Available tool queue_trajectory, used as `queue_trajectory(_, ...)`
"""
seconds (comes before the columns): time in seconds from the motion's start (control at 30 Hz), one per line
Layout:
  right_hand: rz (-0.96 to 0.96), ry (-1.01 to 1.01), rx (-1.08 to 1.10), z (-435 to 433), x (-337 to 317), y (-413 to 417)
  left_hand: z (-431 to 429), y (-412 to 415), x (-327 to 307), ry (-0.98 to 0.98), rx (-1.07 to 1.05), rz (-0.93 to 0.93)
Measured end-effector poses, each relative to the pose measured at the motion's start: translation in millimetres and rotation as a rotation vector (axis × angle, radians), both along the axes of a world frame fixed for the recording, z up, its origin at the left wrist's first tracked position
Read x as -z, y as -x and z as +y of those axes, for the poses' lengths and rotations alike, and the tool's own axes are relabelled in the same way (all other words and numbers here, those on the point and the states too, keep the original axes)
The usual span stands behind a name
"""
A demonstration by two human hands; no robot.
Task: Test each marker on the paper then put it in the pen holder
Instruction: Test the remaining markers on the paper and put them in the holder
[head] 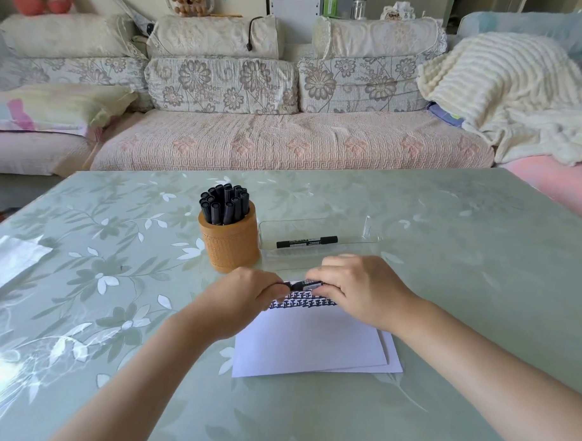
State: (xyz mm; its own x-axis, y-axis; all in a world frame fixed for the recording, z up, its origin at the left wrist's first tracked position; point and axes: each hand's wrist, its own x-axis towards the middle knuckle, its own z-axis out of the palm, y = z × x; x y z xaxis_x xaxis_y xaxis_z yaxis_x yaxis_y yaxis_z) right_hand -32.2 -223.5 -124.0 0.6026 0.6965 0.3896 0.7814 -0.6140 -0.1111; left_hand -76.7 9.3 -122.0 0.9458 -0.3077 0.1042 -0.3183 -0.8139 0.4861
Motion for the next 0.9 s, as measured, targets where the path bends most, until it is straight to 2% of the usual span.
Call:
queue_trajectory(0.07, 0.051, -0.025, 0.039, -5.0, -0.8, -4.3, 14.9, -0.7, 1.1, -0.01, -0.076, 0.027)
queue_trajectory(0.23, 0.276, -0.115, 0.129, -15.4, 3.0, -7.3, 51.6, -2.2, 17.0, -0.082, -0.305, -0.113)
queue_trajectory(0.4, 0.429, -0.239, 0.143, -8.8, 12.0, -6.8, 61.5, -2.3, 35.5, -0.196, -0.486, -0.089)
queue_trajectory(0.7, 0.486, -0.357, 0.062, -9.8, 10.4, -1.2, 61.9, -3.7, 46.7, -0.23, -0.496, -0.113)
queue_trajectory(0.8, 0.528, -0.396, 0.051, -14.5, 11.9, -0.9, 51.6, -2.3, 36.4, -0.163, -0.514, -0.211)
queue_trajectory(0.9, 0.577, -0.452, 0.064, -18.7, 9.9, -1.8, 35.2, 1.7, 25.7, -0.045, -0.376, -0.35)
